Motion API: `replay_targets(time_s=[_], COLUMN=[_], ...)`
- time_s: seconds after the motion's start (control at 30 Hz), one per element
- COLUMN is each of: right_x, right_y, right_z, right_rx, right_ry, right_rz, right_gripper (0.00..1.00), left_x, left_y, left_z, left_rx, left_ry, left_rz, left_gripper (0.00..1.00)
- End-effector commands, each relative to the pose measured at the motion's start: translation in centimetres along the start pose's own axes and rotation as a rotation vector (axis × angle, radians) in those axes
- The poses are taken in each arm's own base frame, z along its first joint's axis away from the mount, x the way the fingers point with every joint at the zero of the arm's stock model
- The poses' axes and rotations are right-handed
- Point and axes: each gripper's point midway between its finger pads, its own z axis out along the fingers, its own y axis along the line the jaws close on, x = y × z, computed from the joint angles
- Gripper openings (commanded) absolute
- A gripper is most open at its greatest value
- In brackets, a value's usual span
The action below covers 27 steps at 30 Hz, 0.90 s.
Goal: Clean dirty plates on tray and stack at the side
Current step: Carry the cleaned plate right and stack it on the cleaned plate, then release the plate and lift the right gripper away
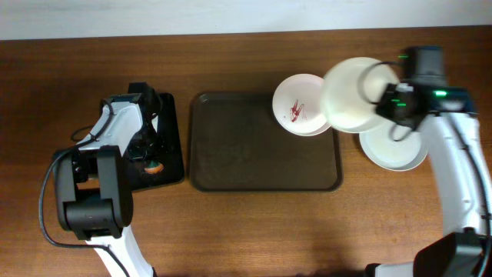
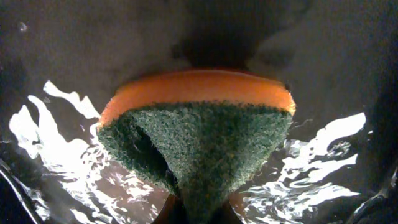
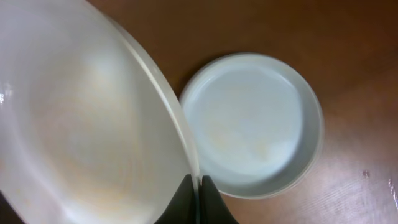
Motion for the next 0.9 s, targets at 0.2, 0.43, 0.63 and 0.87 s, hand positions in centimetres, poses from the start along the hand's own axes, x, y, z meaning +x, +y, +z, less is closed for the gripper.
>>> replay_targets(time_s=[0.2, 0.43, 0.63, 0.87], right_x=[0.7, 1.6, 2.3, 4.6], right_y=[-9.7, -10.1, -7.3, -0.5], right_z=[3.9, 5.6, 5.1, 3.7], right_rx=[-0.005, 0.012, -0.149, -0.381], right_ry=[0.205, 0.261, 0.312, 0.389], right_rz=[0.297, 0.292, 0.252, 0.009], right_gripper=[0.04, 0.46, 0.67, 0.62], left_x=[-1.3, -2.2, -3.9, -6.0], left_y=[-0.4, -0.4, -0.4, -1.1], left_z=[-0.5, -2.4, -5.1, -6.0], left_rx=[0.018, 0.019, 0.026, 0.070], left_ry=[-0.034, -0.052, -0.101, -0.181], left_rz=[-0.002, -0.003, -0.007, -0.011], left_gripper=[0.06, 0.54, 0.52, 0.09])
